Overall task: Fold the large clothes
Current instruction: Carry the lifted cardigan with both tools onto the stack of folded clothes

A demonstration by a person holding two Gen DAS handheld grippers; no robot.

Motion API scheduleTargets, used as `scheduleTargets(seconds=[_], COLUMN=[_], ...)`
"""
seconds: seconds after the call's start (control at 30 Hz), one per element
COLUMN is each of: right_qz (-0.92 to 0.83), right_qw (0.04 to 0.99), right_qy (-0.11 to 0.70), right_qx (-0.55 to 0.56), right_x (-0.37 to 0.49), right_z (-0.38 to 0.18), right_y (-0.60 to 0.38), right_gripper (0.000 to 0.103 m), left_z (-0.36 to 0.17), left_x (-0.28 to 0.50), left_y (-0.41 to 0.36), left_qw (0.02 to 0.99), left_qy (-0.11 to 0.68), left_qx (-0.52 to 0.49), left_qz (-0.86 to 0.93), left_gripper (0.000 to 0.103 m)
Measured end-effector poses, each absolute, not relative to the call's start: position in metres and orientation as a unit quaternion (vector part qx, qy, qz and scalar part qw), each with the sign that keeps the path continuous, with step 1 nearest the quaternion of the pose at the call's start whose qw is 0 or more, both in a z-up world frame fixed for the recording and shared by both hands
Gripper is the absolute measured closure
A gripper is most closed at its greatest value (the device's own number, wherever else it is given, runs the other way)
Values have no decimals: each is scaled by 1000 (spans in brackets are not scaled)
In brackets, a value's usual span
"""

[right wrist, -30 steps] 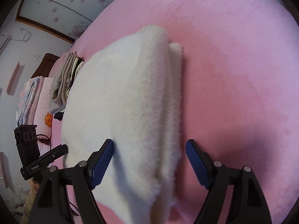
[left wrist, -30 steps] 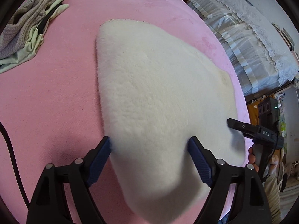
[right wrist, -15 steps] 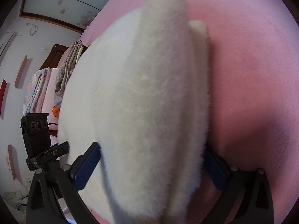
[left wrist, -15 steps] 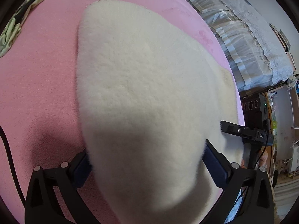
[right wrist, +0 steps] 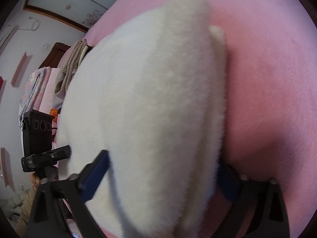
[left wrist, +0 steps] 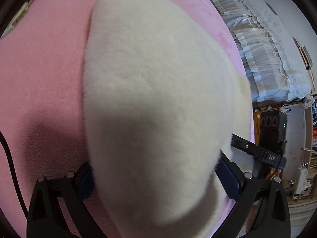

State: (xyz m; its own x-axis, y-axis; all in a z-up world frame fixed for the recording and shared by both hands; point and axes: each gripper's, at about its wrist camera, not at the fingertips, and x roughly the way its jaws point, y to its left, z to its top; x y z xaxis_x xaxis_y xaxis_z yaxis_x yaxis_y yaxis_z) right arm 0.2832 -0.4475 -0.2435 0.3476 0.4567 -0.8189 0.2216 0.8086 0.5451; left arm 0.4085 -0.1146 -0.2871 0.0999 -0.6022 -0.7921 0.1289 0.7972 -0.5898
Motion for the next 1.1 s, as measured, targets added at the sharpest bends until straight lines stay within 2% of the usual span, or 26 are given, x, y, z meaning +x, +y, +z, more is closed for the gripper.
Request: scheduleTargets(seconds=[0.03,0.1,0.17,0.2,0.3,0.63,0.87,1.1], right_qz=[74,70,65,63,55,69,108,156], right_qw=[768,776,782,786,795,803,802,814], right_qy=[564,558,551,547,540,524,522,501], right_qx=[293,286,283,282,272,275,267,248], right_x=[282,278,274,272,265,235,230,272], right_z=[-240,-231,-222,-216,-203,-162,-133,-89], right_y=[-447,-446,-446,-445,-438,-380,-315,-240], right_gripper=[19,34,46,50,55,60,61,61], left_z=[-284,-278,-269,-264,-251,-200,-161,-104], left_x=[407,403,398,396,390,357,316,311], left_y=[-116,-117,-115,-115,-113,-71,10,107], left_qw=[723,736,750,757,775,784,788,814], left_qy=[616,606,593,587,570,560,560,531], left_qx=[-188,-176,-163,-156,-140,-131,-129,-134], left_qz=[-250,-244,-241,-241,-235,-236,-221,-193], left_gripper=[7,14,26,28,35,40,40,40])
